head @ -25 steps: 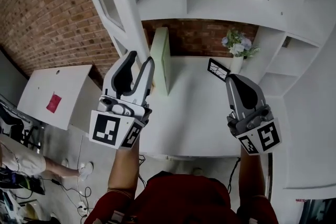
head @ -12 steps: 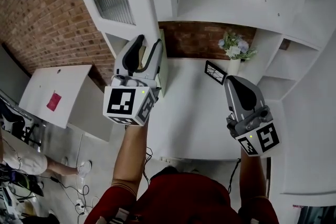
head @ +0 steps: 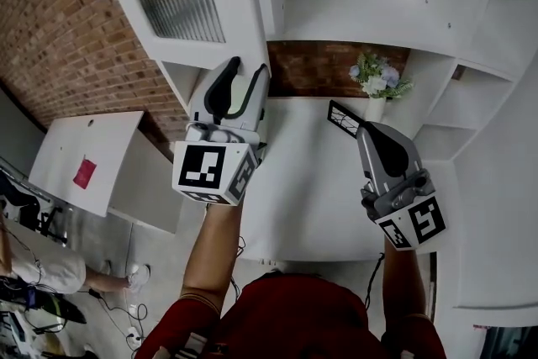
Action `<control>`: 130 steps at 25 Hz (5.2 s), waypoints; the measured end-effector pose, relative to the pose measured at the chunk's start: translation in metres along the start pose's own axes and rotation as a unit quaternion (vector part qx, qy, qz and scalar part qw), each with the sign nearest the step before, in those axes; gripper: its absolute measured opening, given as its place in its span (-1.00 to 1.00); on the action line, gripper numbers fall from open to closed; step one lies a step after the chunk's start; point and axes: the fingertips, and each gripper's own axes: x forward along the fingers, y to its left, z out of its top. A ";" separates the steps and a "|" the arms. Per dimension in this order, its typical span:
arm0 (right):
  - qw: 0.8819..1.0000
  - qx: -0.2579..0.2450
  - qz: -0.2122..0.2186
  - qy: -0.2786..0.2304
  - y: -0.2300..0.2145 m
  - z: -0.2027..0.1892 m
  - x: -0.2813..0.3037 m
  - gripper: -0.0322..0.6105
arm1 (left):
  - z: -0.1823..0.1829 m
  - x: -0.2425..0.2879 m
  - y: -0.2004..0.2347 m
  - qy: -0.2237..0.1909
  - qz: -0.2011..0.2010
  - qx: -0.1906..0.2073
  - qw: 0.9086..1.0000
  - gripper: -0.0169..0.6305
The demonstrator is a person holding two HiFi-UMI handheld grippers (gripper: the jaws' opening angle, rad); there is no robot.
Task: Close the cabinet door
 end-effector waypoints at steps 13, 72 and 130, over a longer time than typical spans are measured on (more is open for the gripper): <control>1.000 -0.006 -0.020 0.004 -0.008 -0.003 0.008 -0.86 | -0.009 0.023 0.009 0.008 -0.010 -0.002 1.000 -0.53; 0.999 0.010 -0.045 0.007 -0.038 -0.027 0.020 -0.86 | -0.038 0.082 0.026 0.029 -0.021 0.009 0.999 -0.59; 0.999 0.029 -0.015 -0.010 0.037 -0.011 0.002 -0.86 | -0.036 -0.066 -0.091 -0.025 -0.187 -0.102 0.977 -0.94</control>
